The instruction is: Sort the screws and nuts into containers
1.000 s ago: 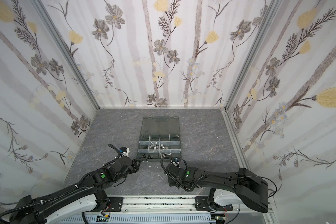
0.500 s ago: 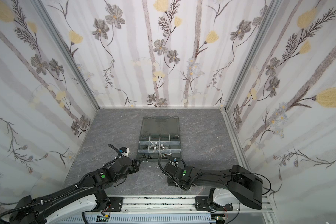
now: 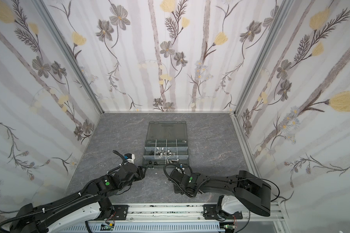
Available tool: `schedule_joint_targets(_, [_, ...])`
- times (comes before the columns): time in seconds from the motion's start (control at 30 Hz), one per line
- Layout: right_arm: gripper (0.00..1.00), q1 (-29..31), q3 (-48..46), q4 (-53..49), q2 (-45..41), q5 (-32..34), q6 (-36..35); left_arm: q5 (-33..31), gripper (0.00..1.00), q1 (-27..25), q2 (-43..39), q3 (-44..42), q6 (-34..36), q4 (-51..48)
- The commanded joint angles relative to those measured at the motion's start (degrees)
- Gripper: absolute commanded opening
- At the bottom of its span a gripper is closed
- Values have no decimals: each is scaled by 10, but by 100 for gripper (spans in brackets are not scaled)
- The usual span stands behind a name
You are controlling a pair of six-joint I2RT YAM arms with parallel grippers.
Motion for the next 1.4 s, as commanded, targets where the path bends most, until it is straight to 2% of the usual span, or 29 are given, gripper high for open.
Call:
schedule_joint_targets(0.0, [12, -2, 12, -1, -9, 9, -9, -8, 53, 1, -4, 1, -9, 8])
schedule_joint_targets(0.17, [12, -26, 69, -26, -22, 12, -53, -4, 53, 1, -7, 1, -13, 9])
schedule_joint_targets(0.37, [12, -113, 184, -39, -8, 20, -159, 5, 53, 1, -17, -2, -17, 9])
schedule_joint_targets(0.63, [11, -187, 320, -21, 112, 30, -246, 10, 53, 0, -42, -19, -34, 11])
schedule_joint_targets(0.83, [10, -215, 349, -6, 184, 12, -257, 8, 53, -1, -66, -31, -47, 12])
schedule_joint_targets(1.1, [12, -225, 350, 15, 215, 2, -252, 10, 53, 0, -68, -36, -48, 13])
schedule_joint_targets(1.37, [26, -233, 353, 17, 226, -3, -252, 12, 53, 0, -62, -37, -49, 16])
